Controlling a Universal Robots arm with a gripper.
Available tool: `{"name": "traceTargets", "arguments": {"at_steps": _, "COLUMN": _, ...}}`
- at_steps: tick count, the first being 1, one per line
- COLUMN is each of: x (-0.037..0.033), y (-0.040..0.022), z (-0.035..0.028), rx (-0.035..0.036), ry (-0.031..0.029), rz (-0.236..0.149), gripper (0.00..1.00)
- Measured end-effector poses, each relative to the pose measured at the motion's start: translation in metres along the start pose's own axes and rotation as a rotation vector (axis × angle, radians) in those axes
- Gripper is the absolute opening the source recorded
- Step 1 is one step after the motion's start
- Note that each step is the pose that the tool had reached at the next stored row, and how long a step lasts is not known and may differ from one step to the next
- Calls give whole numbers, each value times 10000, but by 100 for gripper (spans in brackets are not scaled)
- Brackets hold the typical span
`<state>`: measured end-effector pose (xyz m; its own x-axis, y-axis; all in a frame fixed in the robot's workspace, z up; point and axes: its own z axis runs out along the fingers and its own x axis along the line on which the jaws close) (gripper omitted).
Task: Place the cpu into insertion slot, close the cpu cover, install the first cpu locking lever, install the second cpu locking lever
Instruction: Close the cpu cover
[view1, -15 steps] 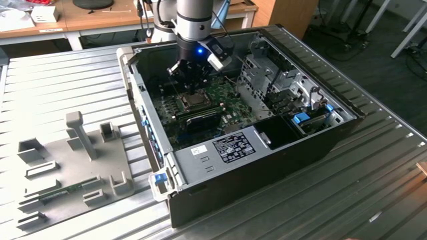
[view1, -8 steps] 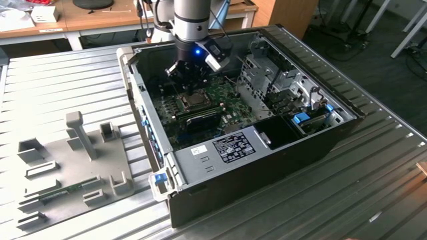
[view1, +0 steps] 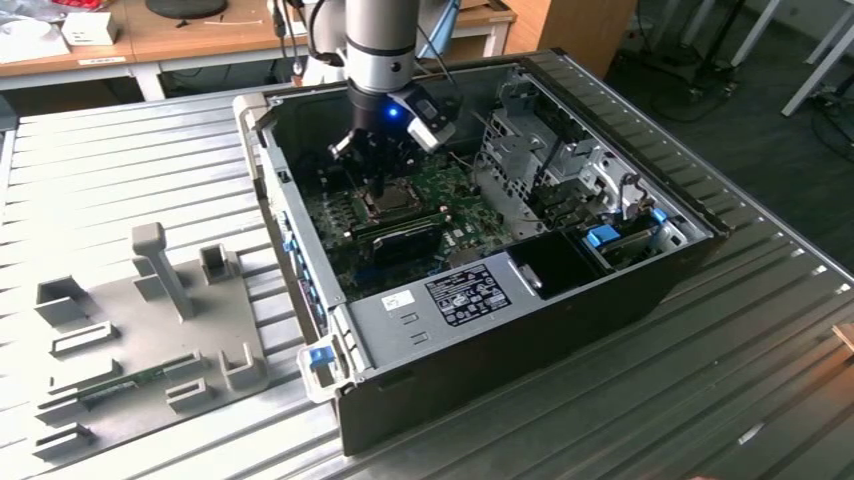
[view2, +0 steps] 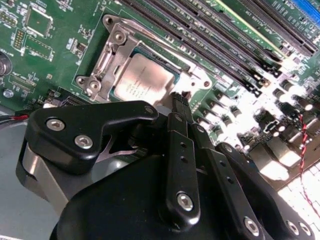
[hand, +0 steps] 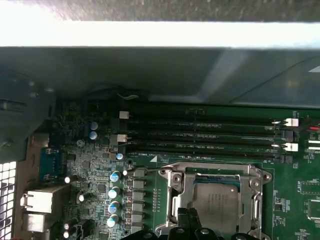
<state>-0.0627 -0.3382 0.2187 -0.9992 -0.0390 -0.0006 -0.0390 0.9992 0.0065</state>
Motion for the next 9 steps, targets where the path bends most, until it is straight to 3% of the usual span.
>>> {"name": "traceTargets", "arguments": {"at_steps": 9, "x": 17, "y": 1, "z": 48, "rx": 0, "ry": -2, "rz": 1, "gripper": 10}}
